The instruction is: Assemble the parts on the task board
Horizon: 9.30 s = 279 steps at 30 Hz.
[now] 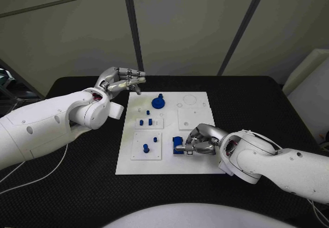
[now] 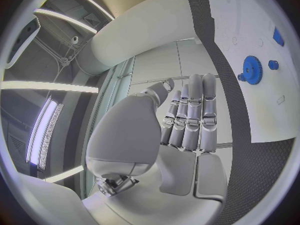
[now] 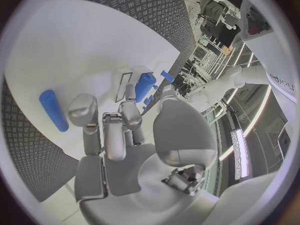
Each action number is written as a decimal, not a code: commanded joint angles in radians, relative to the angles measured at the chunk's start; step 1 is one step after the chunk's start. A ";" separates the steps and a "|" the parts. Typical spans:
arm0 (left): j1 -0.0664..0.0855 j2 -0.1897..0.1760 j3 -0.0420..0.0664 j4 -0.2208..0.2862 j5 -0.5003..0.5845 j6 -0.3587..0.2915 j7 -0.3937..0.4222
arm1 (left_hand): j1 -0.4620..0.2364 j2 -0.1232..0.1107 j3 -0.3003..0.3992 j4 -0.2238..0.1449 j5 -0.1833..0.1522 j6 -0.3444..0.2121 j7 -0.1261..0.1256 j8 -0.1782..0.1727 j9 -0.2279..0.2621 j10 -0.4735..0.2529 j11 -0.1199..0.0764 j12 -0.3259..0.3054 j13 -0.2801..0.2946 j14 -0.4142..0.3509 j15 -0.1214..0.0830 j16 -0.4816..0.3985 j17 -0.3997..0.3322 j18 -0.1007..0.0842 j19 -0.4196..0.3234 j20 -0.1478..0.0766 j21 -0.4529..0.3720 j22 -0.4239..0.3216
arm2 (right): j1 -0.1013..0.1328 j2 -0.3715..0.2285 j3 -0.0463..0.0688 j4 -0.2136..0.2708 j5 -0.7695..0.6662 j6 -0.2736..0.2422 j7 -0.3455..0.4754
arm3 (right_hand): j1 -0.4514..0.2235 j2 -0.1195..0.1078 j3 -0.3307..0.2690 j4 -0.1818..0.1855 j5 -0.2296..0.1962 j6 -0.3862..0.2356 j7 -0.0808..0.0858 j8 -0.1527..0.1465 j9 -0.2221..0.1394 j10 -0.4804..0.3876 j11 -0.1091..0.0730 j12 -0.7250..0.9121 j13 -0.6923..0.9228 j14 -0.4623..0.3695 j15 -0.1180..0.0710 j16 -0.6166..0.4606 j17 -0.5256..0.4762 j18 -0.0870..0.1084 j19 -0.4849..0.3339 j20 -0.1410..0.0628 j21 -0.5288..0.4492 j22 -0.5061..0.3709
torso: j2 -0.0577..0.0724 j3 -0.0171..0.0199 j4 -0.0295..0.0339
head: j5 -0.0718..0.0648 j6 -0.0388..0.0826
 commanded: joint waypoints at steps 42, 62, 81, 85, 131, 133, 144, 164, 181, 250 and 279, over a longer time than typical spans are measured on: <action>0.002 -0.001 0.001 0.001 0.003 0.009 0.003 | 0.001 0.004 -0.004 -0.001 -0.003 -0.005 0.002 0.006 0.000 -0.007 0.002 0.006 -0.001 -0.005 0.001 -0.004 -0.001 -0.018 -0.001 0.003 -0.004 -0.001 | 0.000 0.005 0.000 0.019 -0.202 -0.094 0.014 | 0.246 0.093 0.069 -0.076 0.119 0.044 -0.044 0.073 0.109 0.061 -0.040 0.061 0.088 0.081 -0.030 -0.004 0.157 -0.005 0.012 -0.031 0.009 0.025 | 0.000 0.0016 -0.0012 | 0.002 0.004; 0.001 -0.005 -0.003 0.009 0.003 0.004 0.003 | 0.000 0.005 -0.006 0.000 -0.004 -0.005 0.003 0.008 0.000 -0.009 0.003 0.010 -0.001 -0.005 0.001 -0.004 -0.002 -0.018 0.000 0.003 -0.005 -0.002 | 0.015 -0.264 0.016 0.108 -0.214 -0.109 0.039 | 0.317 0.080 0.039 -0.045 0.166 -0.008 0.014 -0.095 0.027 -0.012 0.008 -0.079 -0.031 0.072 0.011 -0.030 0.114 0.005 -0.021 0.008 -0.031 -0.020 | 0.000 0.0032 -0.0084 | -0.027 0.021; -0.004 -0.012 -0.006 0.015 0.003 0.004 0.004 | 0.000 0.005 -0.006 0.000 -0.004 -0.005 0.003 0.008 0.000 -0.009 0.003 0.010 -0.001 -0.005 0.001 -0.004 -0.002 -0.018 0.000 0.003 -0.005 -0.002 | -0.031 -0.227 0.015 0.067 -0.314 -0.001 -0.064 | 0.296 0.066 0.007 -0.012 0.181 0.006 0.011 -0.096 0.030 -0.006 0.006 -0.076 -0.025 0.072 0.009 -0.034 0.110 0.006 -0.022 0.006 -0.035 -0.024 | 0.000 0.0016 -0.0068 | -0.036 0.017; -0.005 -0.014 -0.006 0.015 0.003 0.004 0.005 | 0.000 0.005 -0.006 0.000 -0.004 -0.005 0.003 0.008 0.000 -0.009 0.003 0.010 -0.001 -0.005 0.001 -0.004 -0.002 -0.018 0.000 0.003 -0.005 -0.002 | -0.044 -0.215 0.015 0.060 -0.326 0.007 -0.071 | 0.292 0.065 0.003 -0.009 0.182 0.006 0.010 -0.096 0.030 -0.006 0.006 -0.076 -0.024 0.071 0.009 -0.034 0.109 0.006 -0.022 0.006 -0.036 -0.024 | 0.001 0.0032 -0.0088 | -0.033 0.017; -0.006 -0.015 -0.006 0.016 0.003 0.005 0.002 | 0.000 0.007 -0.007 0.001 -0.003 -0.005 0.003 0.009 0.000 -0.011 0.002 0.012 -0.001 -0.005 0.001 -0.004 -0.004 -0.018 0.000 0.003 -0.006 -0.004 | -0.059 -0.153 0.016 0.065 -0.387 0.090 -0.113 | 0.508 0.103 0.189 -0.088 0.166 0.049 -0.010 -0.113 0.029 -0.002 -0.014 -0.079 -0.008 0.075 -0.009 -0.029 0.125 0.002 -0.008 -0.011 -0.029 -0.004 | -0.003 -0.0002 -0.0047 | -0.024 0.012; -0.006 -0.014 -0.006 0.015 0.003 0.005 0.002 | 0.002 0.007 -0.007 0.000 -0.003 -0.006 0.003 0.009 0.000 -0.011 0.002 0.013 -0.001 -0.005 0.001 -0.004 -0.004 -0.018 0.000 0.003 -0.006 -0.004 | -0.058 -0.156 0.016 0.072 -0.350 0.073 -0.115 | 0.502 0.098 0.201 -0.083 0.167 0.051 -0.010 -0.115 0.028 0.001 -0.014 -0.077 -0.005 0.076 -0.009 -0.027 0.129 0.001 -0.006 -0.011 -0.026 0.000 | -0.001 0.0001 -0.0032 | -0.024 0.014; -0.006 -0.011 -0.006 0.014 0.003 0.007 0.001 | 0.004 0.007 -0.006 -0.001 -0.003 -0.006 0.003 0.009 0.000 -0.011 0.002 0.014 -0.001 -0.005 0.001 -0.004 -0.004 -0.018 0.000 0.003 -0.006 -0.004 | -0.055 -0.152 0.022 0.110 -0.185 -0.109 -0.100 | 0.458 0.056 0.281 -0.051 0.205 0.064 -0.012 -0.125 0.029 0.015 -0.017 -0.064 0.009 0.079 -0.010 -0.019 0.143 -0.001 0.002 -0.013 -0.015 0.015 | 0.001 0.0005 -0.0068 | -0.024 0.013; -0.006 -0.006 -0.006 0.013 0.003 0.010 0.002 | 0.004 0.008 -0.006 -0.001 -0.003 -0.006 0.003 0.010 0.000 -0.011 0.002 0.014 -0.001 -0.005 0.001 -0.004 -0.004 -0.018 0.000 0.003 -0.006 -0.004 | -0.054 -0.063 0.063 0.055 -0.058 -0.042 -0.092 | 0.307 0.034 0.355 -0.006 0.196 0.082 -0.017 -0.125 0.043 0.045 -0.019 -0.027 0.046 0.085 -0.012 -0.002 0.172 -0.006 0.018 -0.014 0.003 0.042 | 0.001 0.0006 -0.0062 | -0.019 0.007; -0.006 -0.007 -0.006 0.014 0.003 0.015 -0.002 | 0.004 0.008 -0.006 -0.001 -0.003 -0.006 0.003 0.010 0.000 -0.011 0.002 0.014 -0.001 -0.005 0.001 -0.004 -0.004 -0.018 0.000 0.003 -0.006 -0.004 | -0.054 -0.025 0.063 0.019 -0.047 0.023 -0.129 | 0.242 0.022 0.345 -0.012 0.285 0.097 -0.023 -0.116 0.059 0.049 -0.024 -0.021 0.054 0.085 -0.015 -0.001 0.174 -0.006 0.019 -0.017 0.004 0.045 | -0.001 0.0008 -0.0068 | -0.015 0.000; -0.016 -0.002 -0.006 -0.007 0.006 0.016 0.004 | -0.008 0.013 -0.011 0.009 -0.003 -0.010 0.004 0.011 0.000 -0.018 0.004 0.020 -0.002 -0.007 0.003 -0.004 -0.008 -0.019 -0.001 0.005 -0.010 -0.009 | -0.005 -0.078 0.063 -0.021 0.176 -0.045 0.189 | 0.254 0.020 0.117 -0.061 0.094 -0.003 0.016 -0.151 0.100 -0.103 0.011 -0.278 -0.138 0.013 0.012 -0.208 -0.109 0.052 -0.171 0.006 -0.267 -0.265 | -0.034 -0.0028 -0.0080 | -0.011 0.025; -0.069 0.155 -0.006 -0.257 0.262 -0.070 0.154 | -0.017 0.009 -0.070 0.060 -0.003 -0.032 -0.024 -0.036 -0.003 -0.037 0.046 -0.144 -0.033 -0.189 0.110 -0.669 -0.280 -0.015 -0.354 0.138 -0.465 -0.460 | 0.036 0.269 0.087 -0.687 0.897 -0.070 0.860 | 0.472 0.051 0.312 -0.095 0.033 -0.069 0.122 -0.337 -0.169 -0.277 0.149 -1.126 -1.105 -0.374 0.189 -1.459 -1.107 0.077 -0.429 0.191 -0.997 -0.805 | -0.119 -0.0040 -0.0196 | 0.020 0.144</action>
